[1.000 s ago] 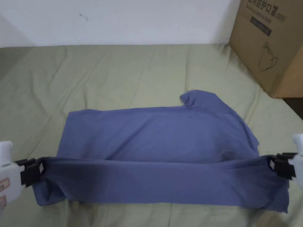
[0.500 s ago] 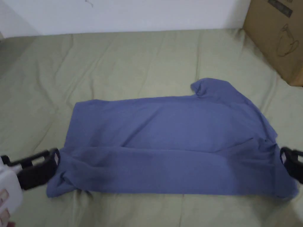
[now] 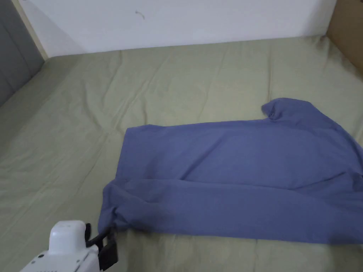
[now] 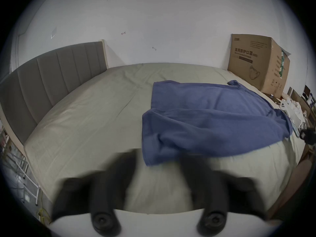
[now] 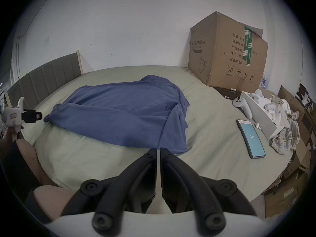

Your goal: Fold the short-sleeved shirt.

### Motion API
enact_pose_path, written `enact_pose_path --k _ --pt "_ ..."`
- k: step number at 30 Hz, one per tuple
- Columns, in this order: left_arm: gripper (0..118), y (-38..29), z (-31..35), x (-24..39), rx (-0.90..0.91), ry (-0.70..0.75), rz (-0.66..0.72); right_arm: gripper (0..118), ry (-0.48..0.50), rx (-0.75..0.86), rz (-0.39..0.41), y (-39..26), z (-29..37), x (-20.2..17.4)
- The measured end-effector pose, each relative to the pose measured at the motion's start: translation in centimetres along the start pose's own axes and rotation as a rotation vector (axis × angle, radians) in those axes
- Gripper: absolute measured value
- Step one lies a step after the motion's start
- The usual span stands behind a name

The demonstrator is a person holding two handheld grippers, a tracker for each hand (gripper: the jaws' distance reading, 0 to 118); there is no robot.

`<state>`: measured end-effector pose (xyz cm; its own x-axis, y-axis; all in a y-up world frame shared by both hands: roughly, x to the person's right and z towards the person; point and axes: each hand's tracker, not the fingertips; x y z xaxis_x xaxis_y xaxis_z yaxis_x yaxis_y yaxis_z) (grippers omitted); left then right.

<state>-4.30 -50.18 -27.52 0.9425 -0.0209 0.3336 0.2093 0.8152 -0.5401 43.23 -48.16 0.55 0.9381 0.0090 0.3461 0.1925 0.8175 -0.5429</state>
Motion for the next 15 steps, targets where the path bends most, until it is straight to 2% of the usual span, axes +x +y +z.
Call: enact_pose_path --k 1,3,4,5,6,7,8,11,13,14,15 --pt "103 0.5 -1.3 -0.3 -0.051 -0.013 0.023 5 0.001 -0.001 0.002 0.2 -0.1 0.1" --pt "91 1.0 -3.1 -0.6 -0.053 -0.026 0.051 5 0.008 -0.002 0.005 0.6 -0.3 0.1" --pt "79 1.3 -4.0 -0.3 -0.072 -0.023 0.045 5 0.011 -0.001 0.008 0.5 -0.5 0.1" --pt "35 1.4 -4.7 -0.1 -0.104 -0.023 0.03 5 0.013 -0.001 0.012 0.7 -0.7 0.1" --pt "4 1.4 -5.4 0.0 -0.134 -0.052 0.018 5 0.013 0.0 0.015 0.8 -0.9 0.1" --pt "4 0.8 -5.7 0.6 -0.146 -0.062 0.031 5 0.013 -0.002 0.017 1.0 -1.3 0.3" --pt "4 0.7 -5.7 0.9 -0.157 -0.013 0.017 5 0.014 -0.005 0.017 1.1 -1.4 0.0" --pt "4 0.7 -4.7 1.1 -0.124 -0.035 0.014 5 0.013 -0.032 0.005 1.6 -3.0 0.6" --pt "4 0.8 -4.3 1.0 -0.122 -0.055 0.051 6 -0.028 -0.029 -0.005 1.9 -4.6 0.8" --pt "4 0.8 -4.2 1.0 -0.12 -0.051 0.044 14 -0.031 -0.035 -0.011 2.1 -5.5 1.2" --pt "4 0.7 -3.6 1.1 -0.112 -0.048 0.037 34 -0.008 -0.082 -0.032 2.4 -7.1 1.9"
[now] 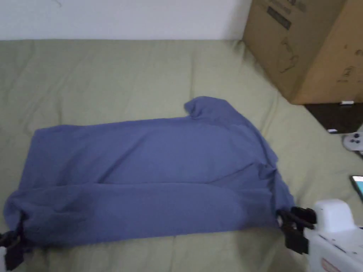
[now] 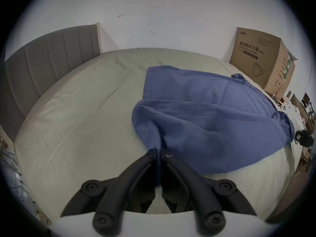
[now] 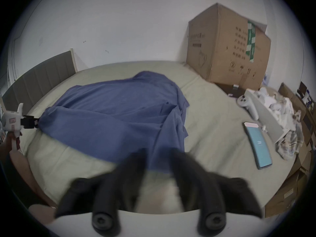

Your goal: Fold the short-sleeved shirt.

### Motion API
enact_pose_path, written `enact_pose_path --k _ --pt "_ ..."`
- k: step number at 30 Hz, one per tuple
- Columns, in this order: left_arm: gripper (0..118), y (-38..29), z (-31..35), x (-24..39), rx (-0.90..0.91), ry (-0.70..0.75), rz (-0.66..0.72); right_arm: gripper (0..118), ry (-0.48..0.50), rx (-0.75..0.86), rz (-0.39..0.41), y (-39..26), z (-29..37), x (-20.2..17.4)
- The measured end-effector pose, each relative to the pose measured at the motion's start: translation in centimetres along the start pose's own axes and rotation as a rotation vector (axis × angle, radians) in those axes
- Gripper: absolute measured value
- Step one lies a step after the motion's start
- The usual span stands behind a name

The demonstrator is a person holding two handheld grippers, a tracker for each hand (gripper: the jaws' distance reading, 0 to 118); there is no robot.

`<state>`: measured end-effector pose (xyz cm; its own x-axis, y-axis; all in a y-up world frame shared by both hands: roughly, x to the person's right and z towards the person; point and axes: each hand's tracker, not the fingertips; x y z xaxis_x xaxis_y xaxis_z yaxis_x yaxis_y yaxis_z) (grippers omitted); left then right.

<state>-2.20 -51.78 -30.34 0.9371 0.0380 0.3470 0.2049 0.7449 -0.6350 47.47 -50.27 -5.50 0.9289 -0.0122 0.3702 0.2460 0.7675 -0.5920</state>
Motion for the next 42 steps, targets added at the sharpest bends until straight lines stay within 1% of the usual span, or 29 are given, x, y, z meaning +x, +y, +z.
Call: enact_pose_path --k 1,2,3,4,5,6,7,8,12,15,16,21,24,25,26,27,28,29,30,31,32,33,36,37,38,39,40,41,42 --pt "4 0.0 0.2 0.0 0.006 -0.002 -0.002 64 -0.014 -0.047 -0.013 0.2 -1.5 0.2" --pt "4 0.1 0.1 0.0 0.004 -0.004 -0.001 104 -0.048 -0.088 -0.029 0.2 -3.0 0.4" --pt "4 0.1 0.1 0.1 0.0 -0.002 -0.003 112 -0.05 -0.139 -0.038 0.2 -4.4 0.7" --pt "4 0.0 0.1 0.0 -0.004 -0.003 -0.004 110 -0.024 -0.174 -0.051 0.3 -5.3 1.1" --pt "4 0.1 0.1 0.1 -0.004 -0.002 -0.005 97 0.002 -0.204 -0.057 0.9 -4.9 0.7" --pt "4 0.2 0.3 0.2 -0.004 -0.001 -0.009 68 0.047 -0.17 -0.066 0.9 -4.5 0.7" --pt "4 0.3 0.4 0.3 -0.004 -0.001 -0.013 41 0.038 -0.144 -0.06 0.8 -4.2 0.6" --pt "4 0.1 0.2 0.0 -0.003 -0.003 -0.014 13 0.068 -0.111 -0.058 0.8 -3.6 0.3" --pt "4 0.3 2.0 -0.4 0.023 -0.038 0.022 11 0.062 -0.092 -0.032 1.1 -1.0 -0.3" --pt "4 0.6 5.4 -1.0 0.059 -0.065 0.041 11 0.113 -0.043 -0.087 1.3 2.8 0.0" --pt "4 0.5 6.8 -1.6 0.069 -0.072 0.038 11 0.119 -0.039 -0.085 1.2 4.1 0.0" --pt "4 -1.5 12.3 -3.9 0.057 -0.076 0.024 11 0.138 -0.078 -0.004 -1.2 10.2 -0.4" --pt "4 -5.0 13.1 -5.9 -0.029 -0.078 0.054 12 0.12 -0.17 0.005 -5.3 11.1 -0.2" --pt "4 -6.1 12.8 -6.4 -0.08 -0.096 0.053 20 0.094 -0.206 0.001 -6.8 11.0 -0.1" --pt "4 -7.0 12.7 -6.5 -0.11 -0.118 0.057 20 0.078 -0.229 -0.006 -7.9 11.0 -0.1" --pt "4 -7.9 12.9 -6.5 -0.123 -0.119 0.057 26 0.052 -0.241 -0.01 -8.8 11.1 0.0" --pt "5 -8.5 13.4 -5.8 -0.095 -0.078 0.049 43 -0.008 -0.223 0.02 -9.4 11.5 -0.1" --pt "23 -8.8 13.9 -5.5 -0.064 -0.032 0.035 93 -0.041 -0.182 0.028 -10.0 11.4 0.2" --pt "47 -8.5 14.3 -5.0 -0.051 0.031 -0.013 118 -0.034 -0.115 0.026 -10.1 11.9 0.6" --pt "75 -8.2 14.7 -4.7 -0.034 0.056 -0.037 118 -0.023 -0.049 0.024 -9.2 12.6 0.8" --pt "102 -7.6 15.0 -4.4 -0.009 0.063 -0.049 118 -0.041 -0.023 0.018 -8.3 12.9 0.9" --pt "108 -6.5 15.4 -4.1 0.05 0.044 -0.046 118 -0.044 -0.002 0.011 -7.1 12.8 0.8" --pt "106 -1.9 15.1 -3.0 0.163 0.042 -0.042 117 -0.024 0.101 -0.005 -2.2 11.9 0.6" --pt "104 -0.1 14.7 -2.7 0.211 0.025 -0.022 114 -0.014 0.124 -0.013 -0.7 11.4 0.5" --pt "92 1.5 14.0 -2.6 0.24 -0.012 -0.012 101 -0.006 0.147 -0.016 0.9 10.6 0.3" --pt "65 3.3 12.8 -2.3 0.263 -0.042 -0.016 73 0.01 0.18 -0.011 2.6 9.7 0.1" --pt "27 5.4 10.9 -1.8 0.254 -0.023 -0.03 28 0.014 0.209 0.006 4.5 8.3 -0.3" --pt "1 6.5 9.6 -1.5 0.254 0.0 -0.039 1 -0.021 0.211 0.02 5.5 7.2 -0.4" --pt "1 7.7 8.1 -1.3 0.279 0.051 -0.052 1 -0.058 0.204 0.055 6.7 5.9 -0.8"
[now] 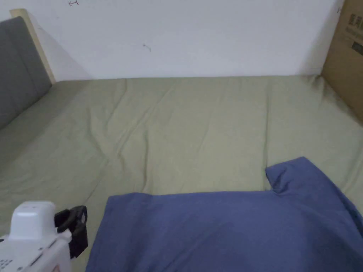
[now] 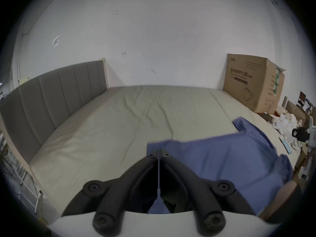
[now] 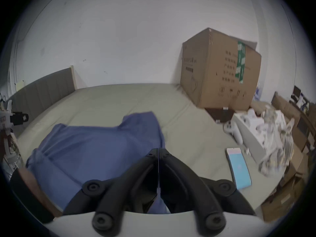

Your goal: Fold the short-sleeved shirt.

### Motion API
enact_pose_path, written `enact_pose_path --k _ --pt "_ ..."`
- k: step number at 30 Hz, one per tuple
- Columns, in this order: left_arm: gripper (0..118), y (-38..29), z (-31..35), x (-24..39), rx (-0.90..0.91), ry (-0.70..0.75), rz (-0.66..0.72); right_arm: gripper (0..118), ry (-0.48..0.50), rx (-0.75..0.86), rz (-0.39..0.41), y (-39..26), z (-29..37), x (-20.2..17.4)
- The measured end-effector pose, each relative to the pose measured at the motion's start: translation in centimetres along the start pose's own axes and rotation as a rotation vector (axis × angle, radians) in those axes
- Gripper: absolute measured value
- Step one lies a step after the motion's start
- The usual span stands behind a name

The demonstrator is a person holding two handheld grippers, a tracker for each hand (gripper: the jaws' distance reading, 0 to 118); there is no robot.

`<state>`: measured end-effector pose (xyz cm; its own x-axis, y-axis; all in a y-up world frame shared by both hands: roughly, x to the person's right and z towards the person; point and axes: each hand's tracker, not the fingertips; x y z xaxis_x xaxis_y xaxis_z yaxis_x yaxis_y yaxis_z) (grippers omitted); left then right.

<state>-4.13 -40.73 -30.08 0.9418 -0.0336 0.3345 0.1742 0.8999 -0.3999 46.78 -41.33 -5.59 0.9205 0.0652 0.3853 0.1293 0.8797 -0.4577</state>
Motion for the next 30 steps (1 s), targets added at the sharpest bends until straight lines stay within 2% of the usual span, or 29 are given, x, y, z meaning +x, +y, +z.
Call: enact_pose_path --k 2,4,6,7,8,9,10,11,12,13,14,16,17,18,19,21,22,23,24,25,27,28,29,30 --pt "0 0.9 -4.0 0.1 -0.043 -0.08 -0.014 1 0.082 -0.019 -0.037 1.9 -2.7 0.1" --pt "0 1.3 -8.4 -0.3 -0.106 -0.09 0.058 1 0.06 -0.01 -0.049 2.9 -5.6 -0.1" --pt "0 1.5 -13.1 -0.9 -0.222 -0.128 0.075 1 0.088 -0.021 -0.035 3.8 -7.6 -0.5" --pt "1 1.0 -15.5 -1.0 -0.283 -0.109 0.088 1 0.072 -0.016 0.017 5.0 -7.6 -2.6" --pt "19 0.6 -17.0 -0.9 -0.322 -0.083 0.062 1 0.089 -0.027 0.018 5.3 -8.1 -3.3" --pt "53 0.1 -18.8 -0.7 -0.366 -0.031 -0.008 1 0.1 -0.044 0.021 5.6 -8.7 -4.0" --pt "93 -0.3 -19.8 -0.4 -0.378 0.023 -0.032 1 0.103 -0.053 0.028 5.7 -9.0 -4.7" --pt "109 -1.0 -21.0 -0.4 -0.411 0.029 -0.039 1 0.131 -0.063 0.004 5.5 -9.9 -3.6" --pt "98 -1.7 -22.0 -0.5 -0.465 0.019 -0.019 1 0.136 -0.062 0.012 5.5 -10.1 -3.5" --pt "80 -2.2 -22.3 -0.5 -0.47 -0.009 0.019 1 0.147 -0.067 0.01 5.5 -10.4 -3.5" --pt "80 -2.5 -22.2 -0.5 -0.456 -0.038 0.043 1 0.157 -0.082 0.007 5.5 -10.7 -3.5" --pt "71 -3.1 -21.5 0.5 -0.442 -0.021 0.006 1 0.151 -0.118 -0.009 5.2 -12.1 -2.5" --pt "48 -2.9 -20.9 1.1 -0.383 -0.032 -0.055 1 0.147 -0.159 -0.021 5.3 -12.9 -2.2" --pt "9 -2.8 -20.3 1.7 -0.382 -0.046 -0.104 1 0.139 -0.198 -0.039 5.4 -13.9 -1.9" --pt "3 -2.9 -20.0 2.2 -0.395 -0.08 -0.116 1 0.144 -0.228 -0.06 5.1 -15.4 -1.2" --pt "3 -3.0 -19.4 2.8 -0.395 -0.095 -0.143 8 0.144 -0.282 -0.103 5.2 -18.0 -0.3" --pt "3 -2.8 -18.6 3.1 -0.381 -0.115 -0.135 22 0.13 -0.319 -0.12 5.3 -19.5 0.0" --pt "3 -2.7 -18.3 3.1 -0.376 -0.107 -0.116 51 0.121 -0.362 -0.129 5.1 -20.8 -0.2" --pt "3 -2.5 -18.0 3.0 -0.364 -0.102 -0.09 76 0.117 -0.431 -0.125 4.8 -22.7 -0.1" --pt "3 -2.4 -17.7 2.9 -0.356 -0.105 -0.066 90 0.119 -0.476 -0.123 4.4 -24.0 0.1" --pt "3 -1.9 -16.8 2.7 -0.347 -0.105 -0.047 91 0.136 -0.577 -0.145 2.9 -26.9 1.2" --pt "3 -1.8 -16.6 2.5 -0.344 -0.103 -0.043 82 0.148 -0.642 -0.145 2.2 -27.5 1.8" --pt "3 -1.7 -16.3 2.3 -0.341 -0.1 -0.033 61 0.13 -0.646 -0.128 1.9 -27.4 2.0" --pt "3 -1.4 -15.9 2.0 -0.343 -0.103 -0.022 32 0.081 -0.549 -0.02 2.3 -26.1 2.0"
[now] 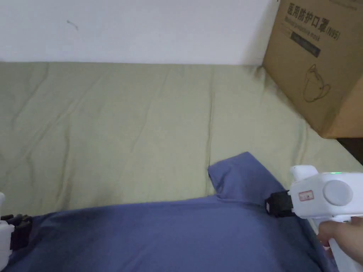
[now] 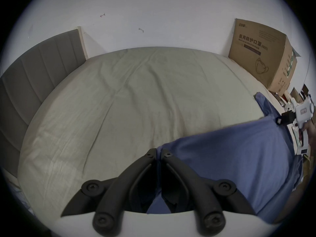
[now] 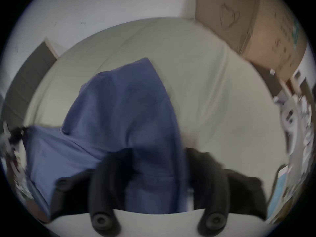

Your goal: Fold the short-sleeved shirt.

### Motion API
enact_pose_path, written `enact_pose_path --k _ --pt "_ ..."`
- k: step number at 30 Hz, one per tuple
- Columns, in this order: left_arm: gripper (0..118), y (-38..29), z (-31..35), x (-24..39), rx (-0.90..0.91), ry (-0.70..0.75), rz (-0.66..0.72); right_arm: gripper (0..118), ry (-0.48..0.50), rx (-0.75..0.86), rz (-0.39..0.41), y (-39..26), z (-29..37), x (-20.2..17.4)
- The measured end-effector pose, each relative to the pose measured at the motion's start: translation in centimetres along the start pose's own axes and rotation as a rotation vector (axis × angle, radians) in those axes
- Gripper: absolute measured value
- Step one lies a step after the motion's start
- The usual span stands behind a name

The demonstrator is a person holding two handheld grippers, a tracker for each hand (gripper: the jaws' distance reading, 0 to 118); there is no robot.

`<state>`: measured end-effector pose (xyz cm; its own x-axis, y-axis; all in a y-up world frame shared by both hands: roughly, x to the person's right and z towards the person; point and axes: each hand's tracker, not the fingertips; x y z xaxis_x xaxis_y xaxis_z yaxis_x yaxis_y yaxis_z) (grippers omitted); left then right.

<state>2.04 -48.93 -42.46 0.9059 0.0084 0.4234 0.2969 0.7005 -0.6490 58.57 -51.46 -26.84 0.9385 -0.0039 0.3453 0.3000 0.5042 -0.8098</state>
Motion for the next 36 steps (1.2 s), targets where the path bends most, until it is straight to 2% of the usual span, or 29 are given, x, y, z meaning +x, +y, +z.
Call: enact_pose_path --k 1,2,3,4,7,10,12,16,18,22,25,27,28,29,30,31,32,33,34,35,36 --pt "3 0.1 0.5 -0.3 -0.001 -0.007 0.009 5 0.032 0.047 0.014 -0.5 1.5 -0.5" --pt "3 0.1 1.0 -0.5 0.005 -0.012 0.015 5 0.103 0.065 -0.017 -0.7 2.3 -0.1" --pt "3 0.3 1.8 -0.8 0.015 -0.022 0.023 5 0.12 0.084 -0.077 -1.1 3.6 0.1" --pt "3 0.5 2.6 -1.0 0.024 -0.026 0.027 5 0.1 0.109 -0.08 -1.3 4.7 0.2" --pt "3 0.7 6.4 -1.4 0.07 -0.048 0.032 5 0.14 0.2 -0.042 -3.2 11.5 -1.4" --pt "3 0.1 11.1 -1.7 0.111 -0.037 -0.04 5 0.177 0.265 0.008 -6.1 17.9 -1.5" --pt "3 -1.1 13.9 -2.4 0.112 -0.06 -0.035 5 0.219 0.265 0.011 -8.7 20.9 -1.2" --pt "3 -4.9 18.9 -3.6 0.078 -0.158 0.018 5 0.217 0.269 0.062 -15.2 26.0 -1.5" --pt "3 -7.6 20.0 -3.9 0.054 -0.189 0.025 5 0.221 0.241 0.064 -18.3 25.7 -0.6" --pt "3 -12.7 19.4 -3.3 -0.049 -0.171 0.027 5 0.189 0.105 0.078 -23.6 23.4 -1.9" --pt "3 -16.6 17.5 -4.4 -0.103 -0.18 0.048 5 0.113 0.085 0.111 -26.6 21.1 -2.6" --pt "4 -18.4 16.4 -4.6 -0.14 -0.16 0.058 5 0.094 0.081 0.093 -27.9 19.6 -2.6" --pt "12 -19.2 15.9 -4.3 -0.148 -0.16 0.071 8 0.084 0.091 0.058 -28.4 19.2 -2.5" --pt "26 -19.7 15.8 -4.4 -0.155 -0.16 0.093 21 0.087 0.108 0.034 -28.8 18.3 -1.7" --pt "36 -20.1 15.9 -4.7 -0.136 -0.159 0.126 43 0.069 0.126 0.025 -29.1 18.3 -1.7" --pt "53 -20.1 16.7 -4.9 -0.083 -0.176 0.171 70 0.053 0.123 0.016 -29.2 18.6 -1.7" --pt "92 -20.0 17.8 -5.3 -0.083 -0.175 0.188 108 0.028 0.112 0.009 -29.2 19.0 -1.5" --pt "115 -19.7 18.5 -5.3 -0.108 -0.16 0.176 117 -0.028 0.088 0.011 -29.3 19.9 -1.1" --pt "116 -19.6 19.4 -5.3 -0.127 -0.117 0.171 117 -0.055 0.115 0.013 -29.5 21.2 -0.8" --pt "96 -19.7 20.7 -5.5 -0.061 -0.112 0.166 115 -0.075 0.165 0.012 -29.6 22.6 -0.7" --pt "63 -19.5 22.1 -5.5 0.014 -0.142 0.162 109 -0.073 0.23 0.01 -29.8 24.6 -0.8"
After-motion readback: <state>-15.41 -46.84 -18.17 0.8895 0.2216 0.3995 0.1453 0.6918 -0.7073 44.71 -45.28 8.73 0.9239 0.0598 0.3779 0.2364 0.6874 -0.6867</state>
